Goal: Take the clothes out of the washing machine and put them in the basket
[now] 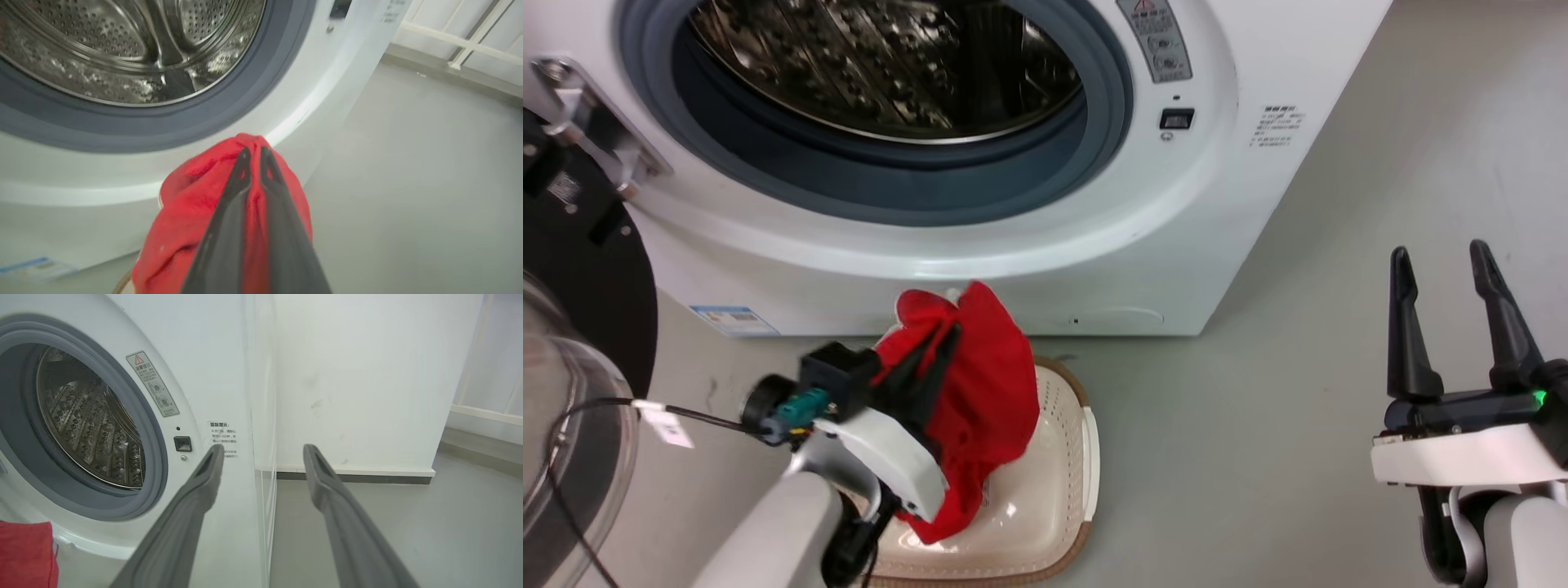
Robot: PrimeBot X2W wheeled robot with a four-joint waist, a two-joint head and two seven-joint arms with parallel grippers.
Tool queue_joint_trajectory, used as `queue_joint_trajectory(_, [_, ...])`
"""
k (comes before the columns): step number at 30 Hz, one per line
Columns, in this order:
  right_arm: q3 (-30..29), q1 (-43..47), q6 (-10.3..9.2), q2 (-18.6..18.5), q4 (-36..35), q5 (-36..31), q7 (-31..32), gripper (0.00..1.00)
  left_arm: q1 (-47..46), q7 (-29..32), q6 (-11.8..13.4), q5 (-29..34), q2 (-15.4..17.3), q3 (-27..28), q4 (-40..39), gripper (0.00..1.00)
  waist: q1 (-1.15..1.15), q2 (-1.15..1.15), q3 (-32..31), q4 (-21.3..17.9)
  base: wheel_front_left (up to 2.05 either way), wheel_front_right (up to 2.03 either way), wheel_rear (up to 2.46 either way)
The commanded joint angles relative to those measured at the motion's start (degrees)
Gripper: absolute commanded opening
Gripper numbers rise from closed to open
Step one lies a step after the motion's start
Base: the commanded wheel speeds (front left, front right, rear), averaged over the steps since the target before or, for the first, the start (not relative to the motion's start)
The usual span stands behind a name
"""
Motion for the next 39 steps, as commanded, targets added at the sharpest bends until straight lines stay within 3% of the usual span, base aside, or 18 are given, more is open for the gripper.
queue_joint_trajectory(1, [-0.21, -1.26, -0.04, 0.00, -0.32, -0.38, -0.11, 1.00, -0.38, -0.41, -0.40, 0.39, -0.58, -1.04, 1.83, 0.00, 0.00, 0.00, 3.10, -0.56, 0.00, 0.00, 0.00])
queue_joint_trajectory(14, [-0.80, -5.78, -0.04, 0.01, -1.59, 0.13, -0.11, 1.00, -8.64, -4.54, -1.26, 2.98, -5.08, -6.87, 22.06, 0.00, 0.00, 0.00, 14.95, -3.94, 0.00, 0.00, 0.00])
queue_joint_trajectory(15, [-1.07, -6.75, -0.04, 0.02, -1.99, 0.35, -0.11, 1.00, -11.78, -5.16, -1.28, 3.12, -5.92, -7.67, 27.11, 0.00, 0.00, 0.00, 17.93, -4.54, 0.00, 0.00, 0.00])
queue_joint_trajectory(23, [-1.83, -8.46, -0.04, 0.01, -3.34, 0.60, -0.11, 1.00, -19.43, -6.14, -1.37, 1.88, -8.49, -7.46, 39.37, 0.00, 0.00, 0.00, 25.48, -6.01, 0.00, 0.00, 0.00])
queue_joint_trajectory(32, [-1.94, -9.89, -0.04, 0.01, -4.69, 1.52, -0.11, 1.00, -26.10, -6.45, -1.40, 1.09, -9.46, -10.10, 48.15, 0.00, 0.00, 0.00, 32.18, -7.74, 0.00, 0.00, 0.00])
queue_joint_trajectory(39, [-2.12, -10.16, -0.04, 0.01, -5.29, 1.96, -0.11, 1.00, -28.73, -6.42, -1.41, -2.04, -10.01, -9.03, 51.40, 0.00, 0.00, 0.00, 34.40, -8.39, 0.00, 0.00, 0.00])
